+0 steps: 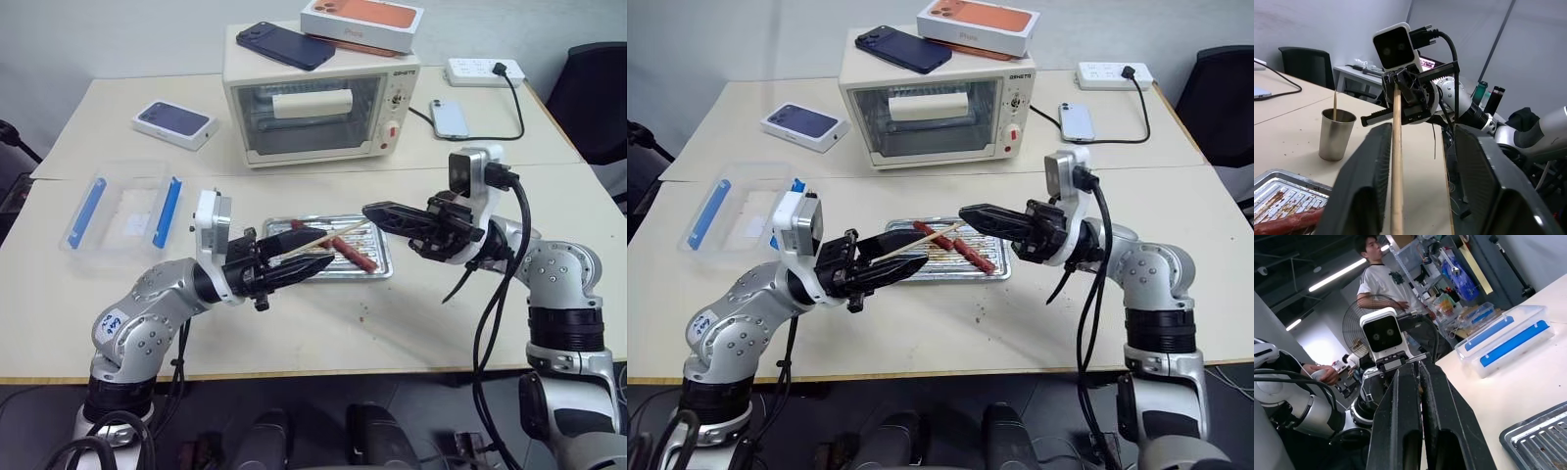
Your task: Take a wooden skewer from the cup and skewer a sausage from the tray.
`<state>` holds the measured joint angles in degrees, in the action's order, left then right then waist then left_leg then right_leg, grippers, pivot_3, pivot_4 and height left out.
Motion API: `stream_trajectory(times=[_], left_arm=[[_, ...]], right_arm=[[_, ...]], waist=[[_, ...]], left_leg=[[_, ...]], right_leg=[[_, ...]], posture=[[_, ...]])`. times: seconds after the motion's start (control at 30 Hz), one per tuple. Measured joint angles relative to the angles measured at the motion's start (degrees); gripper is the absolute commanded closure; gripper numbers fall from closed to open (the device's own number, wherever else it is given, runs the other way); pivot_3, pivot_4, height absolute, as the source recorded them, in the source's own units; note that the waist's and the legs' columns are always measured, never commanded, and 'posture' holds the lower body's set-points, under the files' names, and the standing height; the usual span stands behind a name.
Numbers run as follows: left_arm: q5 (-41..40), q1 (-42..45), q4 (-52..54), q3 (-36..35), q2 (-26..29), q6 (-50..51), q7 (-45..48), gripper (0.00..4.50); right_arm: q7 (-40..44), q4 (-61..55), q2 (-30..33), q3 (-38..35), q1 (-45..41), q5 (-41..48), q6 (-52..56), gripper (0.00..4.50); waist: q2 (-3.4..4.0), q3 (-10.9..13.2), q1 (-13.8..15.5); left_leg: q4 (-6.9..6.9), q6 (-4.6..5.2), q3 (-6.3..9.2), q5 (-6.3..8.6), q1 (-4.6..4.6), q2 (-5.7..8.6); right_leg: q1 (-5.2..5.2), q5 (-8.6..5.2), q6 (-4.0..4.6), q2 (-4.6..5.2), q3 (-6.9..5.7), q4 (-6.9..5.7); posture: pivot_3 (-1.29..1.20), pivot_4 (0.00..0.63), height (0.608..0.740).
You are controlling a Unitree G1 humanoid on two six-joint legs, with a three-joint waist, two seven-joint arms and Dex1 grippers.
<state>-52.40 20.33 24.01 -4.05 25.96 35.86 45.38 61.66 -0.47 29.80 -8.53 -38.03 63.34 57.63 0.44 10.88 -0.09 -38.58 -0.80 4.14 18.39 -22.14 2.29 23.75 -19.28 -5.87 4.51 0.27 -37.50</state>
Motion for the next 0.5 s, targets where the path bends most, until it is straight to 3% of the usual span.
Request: stream_trajectory(times=[0.17, 0.3, 0.33, 0.5], left_arm=[[0.39, -0.07, -0.27, -0.51, -0.18, -0.44, -0.63, 4.47], [1.09, -0.07, -0.53, -0.79, -0.11, -0.68, -0.84, 4.47], [1.19, -0.09, -0.59, -0.79, -0.12, -0.68, -0.90, 4.50], [1.31, -1.24, -0.64, -1.17, 0.22, -0.68, -1.25, 4.50]], right_arm=[[-2.20, -1.01, -1.36, -0.97, 0.93, 2.01, 1.04, 4.50], [-7.06, -1.40, -1.84, -2.06, 1.30, 5.17, 4.22, 4.50], [-8.51, -1.41, -1.84, -2.47, 1.31, 6.02, 5.36, 4.02], [-12.05, -3.55, -1.52, -4.69, 4.45, 3.87, 1.47, 2.76]], waist=[[0.00, 0.00, -0.04], [0.00, 0.00, -0.01], [0.00, 0.00, 0.00], [0.00, 0.00, 0.03]], left_leg=[[0.00, 0.00, 0.00, 0.00, 0.01, -0.01], [-0.02, 0.00, 0.00, 0.00, 0.00, 0.01], [-0.01, 0.01, 0.00, 0.00, 0.00, 0.01], [-0.01, 0.03, -0.01, 0.02, 0.00, 0.02]], right_leg=[[0.00, 0.00, 0.00, -0.01, 0.01, -0.01], [0.00, 0.00, 0.00, 0.01, 0.02, -0.01], [0.00, 0.00, 0.00, 0.01, 0.02, -0.01], [0.00, 0.00, 0.00, 0.01, 0.02, -0.01]], posture=[[0.00, 0.150, 0.740], [0.00, 0.150, 0.740], [0.00, 0.150, 0.740], [0.00, 0.150, 0.740]])
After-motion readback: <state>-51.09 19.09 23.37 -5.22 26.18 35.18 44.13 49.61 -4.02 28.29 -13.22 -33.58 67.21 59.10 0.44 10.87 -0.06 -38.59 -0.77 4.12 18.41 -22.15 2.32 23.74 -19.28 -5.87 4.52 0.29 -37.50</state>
